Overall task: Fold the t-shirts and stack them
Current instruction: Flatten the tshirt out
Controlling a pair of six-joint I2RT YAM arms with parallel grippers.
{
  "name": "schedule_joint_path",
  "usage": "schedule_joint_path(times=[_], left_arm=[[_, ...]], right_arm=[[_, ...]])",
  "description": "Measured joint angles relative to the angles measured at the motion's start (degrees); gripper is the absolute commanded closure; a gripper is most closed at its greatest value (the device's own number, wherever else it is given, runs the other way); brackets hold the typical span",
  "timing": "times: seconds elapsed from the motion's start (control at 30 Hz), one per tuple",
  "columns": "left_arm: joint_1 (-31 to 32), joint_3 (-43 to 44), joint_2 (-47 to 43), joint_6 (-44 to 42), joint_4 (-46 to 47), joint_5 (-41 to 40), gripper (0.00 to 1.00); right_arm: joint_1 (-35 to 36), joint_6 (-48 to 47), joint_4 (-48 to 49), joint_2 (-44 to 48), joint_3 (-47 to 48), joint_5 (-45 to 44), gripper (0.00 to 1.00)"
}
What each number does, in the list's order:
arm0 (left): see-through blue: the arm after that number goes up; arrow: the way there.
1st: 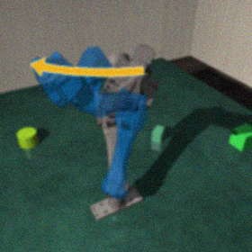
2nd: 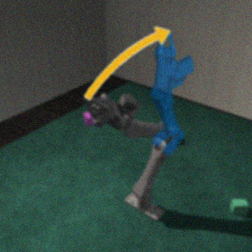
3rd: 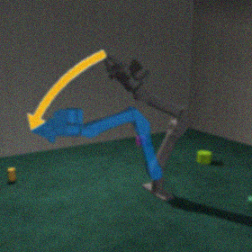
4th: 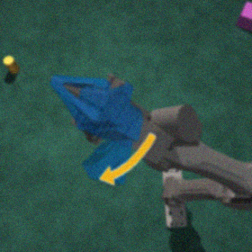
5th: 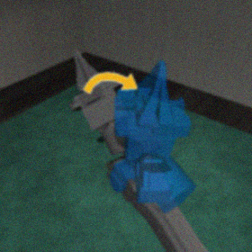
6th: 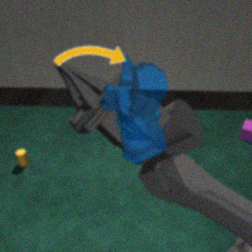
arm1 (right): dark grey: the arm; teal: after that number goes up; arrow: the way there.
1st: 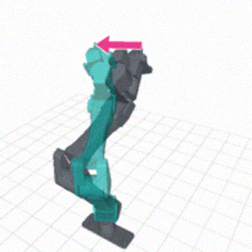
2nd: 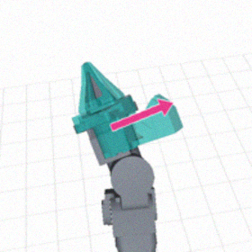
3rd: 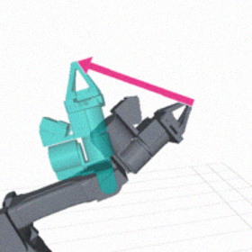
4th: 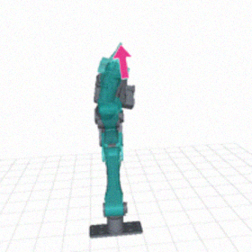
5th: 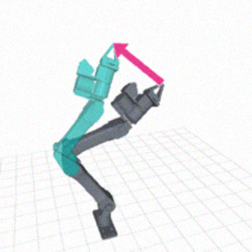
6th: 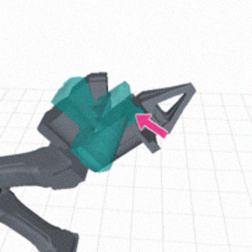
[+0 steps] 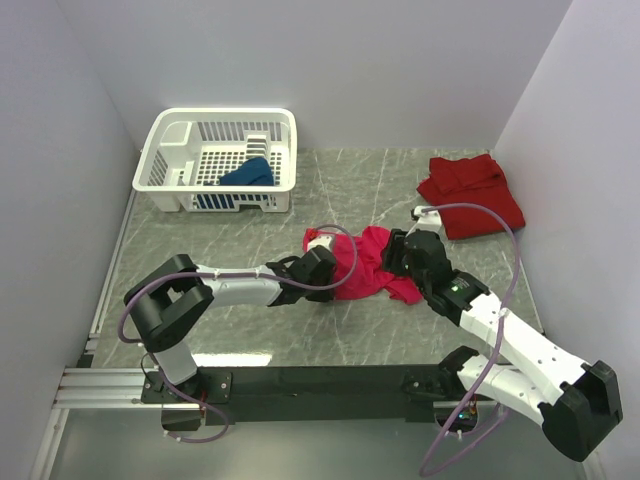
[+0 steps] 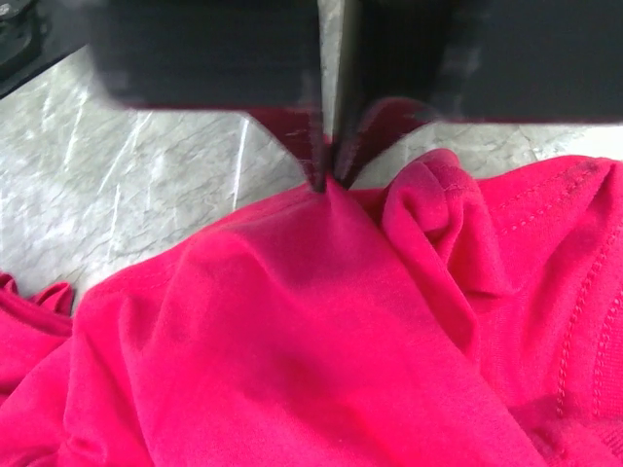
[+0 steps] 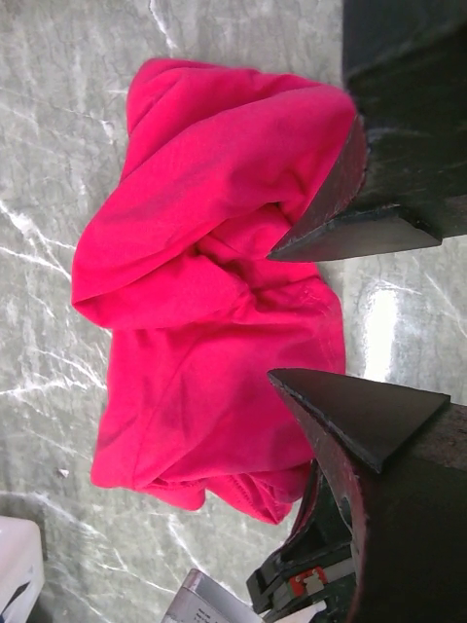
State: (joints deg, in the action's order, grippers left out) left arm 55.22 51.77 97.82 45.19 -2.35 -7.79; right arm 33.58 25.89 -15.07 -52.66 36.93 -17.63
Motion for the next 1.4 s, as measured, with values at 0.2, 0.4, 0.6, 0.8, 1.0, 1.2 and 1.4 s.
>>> schedule_joint_path(times=[0.2,0.4,0.6,0.8,1.0,1.2,1.4], left_arm=[[0.0,0.2,-0.07,-0.09,-0.46,-0.57,1.0],[-1.33,1.44,-7.28,-1.88,-5.27,-3.06,1.0],[-9.94,2.38,-20.59,-4.07,-5.81,-3.67,1.0],[-18.14,1.77,-27.1,-5.64,-6.34,-3.87,1.0],[-22.62,-0.42,-28.76,-7.15,-8.68,-3.58,1.0],[-27.41,-1.64,-33.31,-8.55,-10.86,-3.56,1.0],[-30.67,-1.86,-37.57,-9.62,-12.22,-3.67,1.0]], right_arm=[[0.0,0.0,-0.02,-0.02,-0.48,0.13,0.45],[0.02,0.0,-0.55,-0.02,-1.01,1.09,0.45],[0.02,0.5,-0.83,-0.31,-3.37,2.89,0.45],[0.55,1.73,-0.81,-4.39,-3.63,5.03,0.45],[2.29,2.8,-0.61,-10.45,-3.63,5.27,0.45],[2.67,3.04,0.94,-14.93,-2.58,4.79,0.45],[2.67,3.04,0.7,-20.06,-0.15,3.76,0.46]])
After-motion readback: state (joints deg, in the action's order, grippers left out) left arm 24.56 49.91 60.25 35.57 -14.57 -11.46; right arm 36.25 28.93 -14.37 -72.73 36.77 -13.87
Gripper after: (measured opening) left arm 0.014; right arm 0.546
